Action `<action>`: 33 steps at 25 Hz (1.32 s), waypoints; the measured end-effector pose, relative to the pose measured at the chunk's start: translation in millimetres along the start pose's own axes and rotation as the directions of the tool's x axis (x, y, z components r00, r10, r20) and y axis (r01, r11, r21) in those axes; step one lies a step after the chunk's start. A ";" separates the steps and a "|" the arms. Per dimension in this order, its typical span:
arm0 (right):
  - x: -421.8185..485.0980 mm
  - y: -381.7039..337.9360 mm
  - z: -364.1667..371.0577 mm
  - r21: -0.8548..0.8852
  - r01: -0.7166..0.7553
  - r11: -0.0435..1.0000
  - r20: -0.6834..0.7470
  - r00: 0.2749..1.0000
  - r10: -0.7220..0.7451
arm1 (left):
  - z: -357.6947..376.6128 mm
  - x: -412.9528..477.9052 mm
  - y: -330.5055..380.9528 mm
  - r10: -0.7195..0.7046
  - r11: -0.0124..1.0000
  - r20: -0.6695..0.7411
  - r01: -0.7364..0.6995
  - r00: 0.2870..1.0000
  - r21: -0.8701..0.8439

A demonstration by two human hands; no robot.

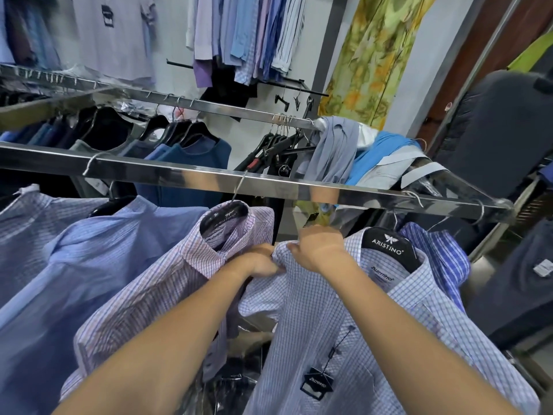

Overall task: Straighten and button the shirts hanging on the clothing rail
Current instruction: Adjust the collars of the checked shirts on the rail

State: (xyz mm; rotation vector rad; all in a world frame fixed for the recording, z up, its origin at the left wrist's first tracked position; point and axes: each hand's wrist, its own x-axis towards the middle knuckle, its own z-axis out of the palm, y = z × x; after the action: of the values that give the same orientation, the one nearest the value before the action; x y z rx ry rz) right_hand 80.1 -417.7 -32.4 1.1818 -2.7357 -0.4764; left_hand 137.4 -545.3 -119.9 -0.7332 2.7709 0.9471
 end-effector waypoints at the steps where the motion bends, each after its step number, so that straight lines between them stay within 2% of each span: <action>1: -0.1 -1.7 2.9 0.016 0.020 1.000 -0.005 1.000 -0.020 | 5.4 -0.9 -3.6 -0.022 1.000 0.007 0.022 1.000 -0.004; 6: -1.5 -12.4 13.2 0.035 0.091 0.995 -0.012 0.996 -0.091 | 33.4 -14.4 -24.2 -0.071 0.958 0.033 0.077 0.997 -0.277; 10: -7.1 -18.0 15.4 0.008 0.153 0.988 -0.042 0.987 -0.153 | 53.6 -34.2 -33.4 -0.125 0.947 -0.037 0.108 0.991 -0.301; 15: -13.8 -19.5 15.9 -0.004 0.211 0.977 -0.058 0.976 -0.211 | 79.9 -64.4 -47.4 -0.103 0.895 -0.007 0.089 0.995 -0.438; 19: -22.3 -17.8 19.0 0.024 0.294 0.956 -0.134 0.948 -0.288 | 98.4 -89.4 -48.4 -0.094 0.837 0.003 0.081 0.996 -0.542; 20: -25.4 -17.2 20.5 0.030 0.313 0.949 -0.159 0.939 -0.305 | 102.5 -94.0 -51.2 -0.153 0.778 0.003 0.122 0.988 -0.617; 21: -28.3 -16.8 21.9 0.036 0.330 0.943 -0.187 0.929 -0.318 | 107.4 -96.7 -56.7 -0.224 0.671 0.007 0.160 0.974 -0.724; 22: -30.9 -16.4 23.8 0.041 0.345 0.938 -0.215 0.920 -0.329 | 110.4 -99.2 -60.7 -0.305 0.476 0.063 0.210 0.950 -0.854; 23: -33.7 -16.2 25.1 0.044 0.360 0.932 -0.236 0.910 -0.341 | 114.1 -100.8 -64.5 -0.356 0.236 0.140 0.234 0.924 -0.943; 24: -36.5 -15.8 26.1 0.042 0.375 0.926 -0.249 0.902 -0.354 | 115.6 -105.1 -65.5 -0.412 0.060 0.206 0.252 0.887 -0.966; 25: -38.7 -15.4 26.3 0.043 0.387 0.921 -0.257 0.895 -0.364 | 116.9 -106.9 -66.5 -0.444 -0.043 0.265 0.276 0.856 -0.960; 26: -40.3 -14.7 26.1 0.047 0.398 0.916 -0.262 0.890 -0.373 | 117.7 -107.6 -67.2 -0.456 -0.071 0.317 0.321 0.832 -0.945; 30: -47.5 -12.3 26.4 0.056 0.436 0.898 -0.292 0.868 -0.402 | 124.0 -113.1 -67.8 -0.369 0.014 0.449 0.488 0.814 -0.872; 31: -48.7 -11.8 26.4 0.062 0.440 0.896 -0.293 0.866 -0.405 | 125.3 -115.5 -64.0 -0.343 0.037 0.459 0.500 0.819 -0.865; 33: -49.7 -11.6 26.3 0.063 0.442 0.895 -0.292 0.865 -0.407 | 126.6 -119.3 -56.3 -0.383 0.141 0.420 0.501 0.823 -0.854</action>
State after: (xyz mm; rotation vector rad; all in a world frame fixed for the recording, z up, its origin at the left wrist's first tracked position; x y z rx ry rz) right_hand 116.0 -382.9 -60.5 1.7540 -2.2960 -0.1579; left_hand 264.0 -459.1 -219.9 -1.4427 1.3234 2.3473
